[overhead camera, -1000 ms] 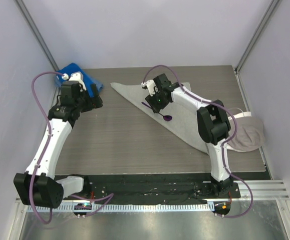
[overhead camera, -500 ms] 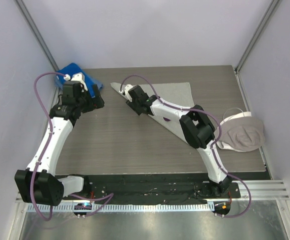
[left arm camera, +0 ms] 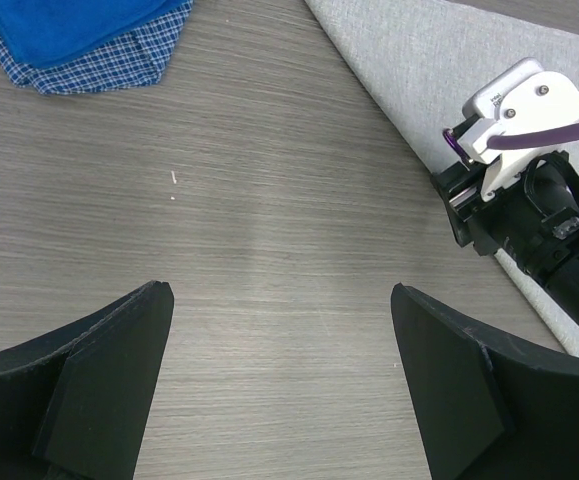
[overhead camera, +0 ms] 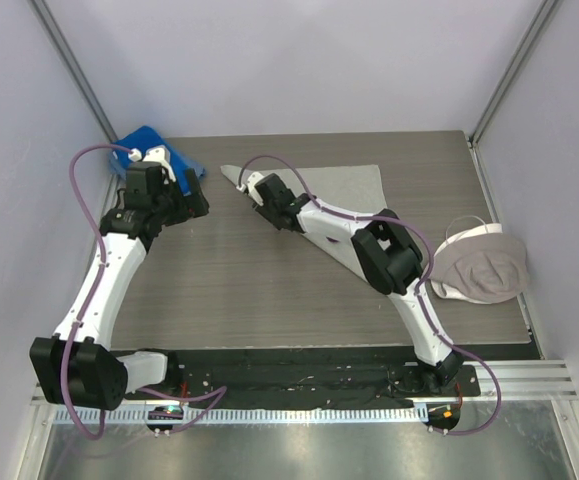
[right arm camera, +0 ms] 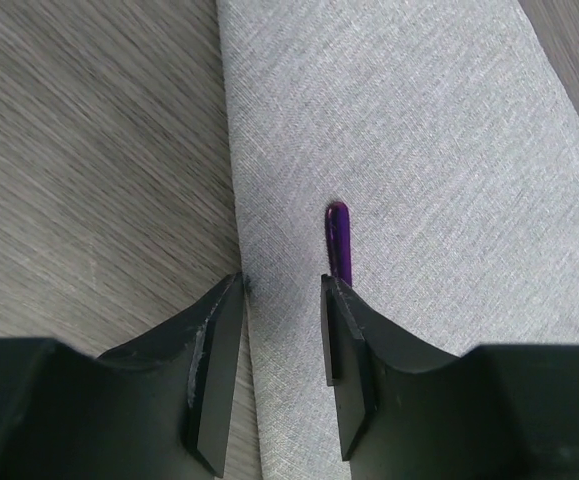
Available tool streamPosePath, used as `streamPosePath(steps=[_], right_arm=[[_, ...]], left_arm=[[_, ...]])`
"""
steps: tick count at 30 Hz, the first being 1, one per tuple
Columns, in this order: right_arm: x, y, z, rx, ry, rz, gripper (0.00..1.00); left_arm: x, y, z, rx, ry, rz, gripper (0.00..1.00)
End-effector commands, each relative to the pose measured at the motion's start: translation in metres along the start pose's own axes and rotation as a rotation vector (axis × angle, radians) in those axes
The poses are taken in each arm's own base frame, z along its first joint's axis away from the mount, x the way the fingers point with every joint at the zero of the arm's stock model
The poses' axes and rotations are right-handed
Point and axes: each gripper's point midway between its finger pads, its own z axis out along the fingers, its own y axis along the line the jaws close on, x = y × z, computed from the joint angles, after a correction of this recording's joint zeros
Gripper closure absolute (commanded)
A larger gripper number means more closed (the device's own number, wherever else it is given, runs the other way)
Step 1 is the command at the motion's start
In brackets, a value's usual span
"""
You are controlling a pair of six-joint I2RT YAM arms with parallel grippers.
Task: Fold the napkin, place the utensils inside, and roll it up
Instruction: Fold the napkin
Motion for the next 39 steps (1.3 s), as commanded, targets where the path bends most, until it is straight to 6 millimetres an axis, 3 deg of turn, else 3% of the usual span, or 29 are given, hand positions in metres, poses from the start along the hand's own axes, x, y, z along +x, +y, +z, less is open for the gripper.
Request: streamPosePath(steps=[1, 18, 25, 28, 34, 36, 37, 38, 39], right_arm=[[-0.03, 0.003, 0.0, -0.012, -0.084, -0.003, 0.57], [-0.008, 0.013, 0.019, -0.021, -0.009, -0.061, 0.77], [0.0, 0.026, 0.019, -0.099, 0.01, -0.088, 0.99], [-0.004, 0.03, 0.011, -0.125, 0.003, -0.083, 0.99], [-0.011, 0.045, -0.015, -0.14, -0.011, -0.023, 0.99], [-0.003, 0.056, -0.021, -0.155, 0.007, 0.007, 0.99], [-0.009, 0.061, -0.029, -0.16, -0.01, 0.014, 0.99], [0.001, 0.068, -0.031, -0.17, 0.007, 0.018, 0.99], [0.003, 0.075, -0.034, -0.178, 0.01, 0.036, 0.99]], left_arm=[[-0.01, -0.005, 0.001, 0.027, -0.032, -0.007, 0.04], [-0.009, -0.006, 0.002, 0.031, -0.026, -0.01, 0.04], [-0.008, -0.007, 0.002, 0.038, -0.023, -0.016, 0.04], [-0.005, -0.007, 0.005, 0.04, -0.017, -0.028, 0.04], [0.015, -0.009, 0.022, 0.045, 0.018, -0.165, 0.04], [0.032, -0.005, 0.03, 0.035, 0.038, -0.241, 0.05], [0.031, -0.004, 0.034, 0.036, 0.011, -0.272, 0.06], [0.035, 0.0, 0.038, 0.022, -0.005, -0.299, 0.07], [0.056, 0.009, 0.046, -0.007, 0.021, -0.362, 0.07]])
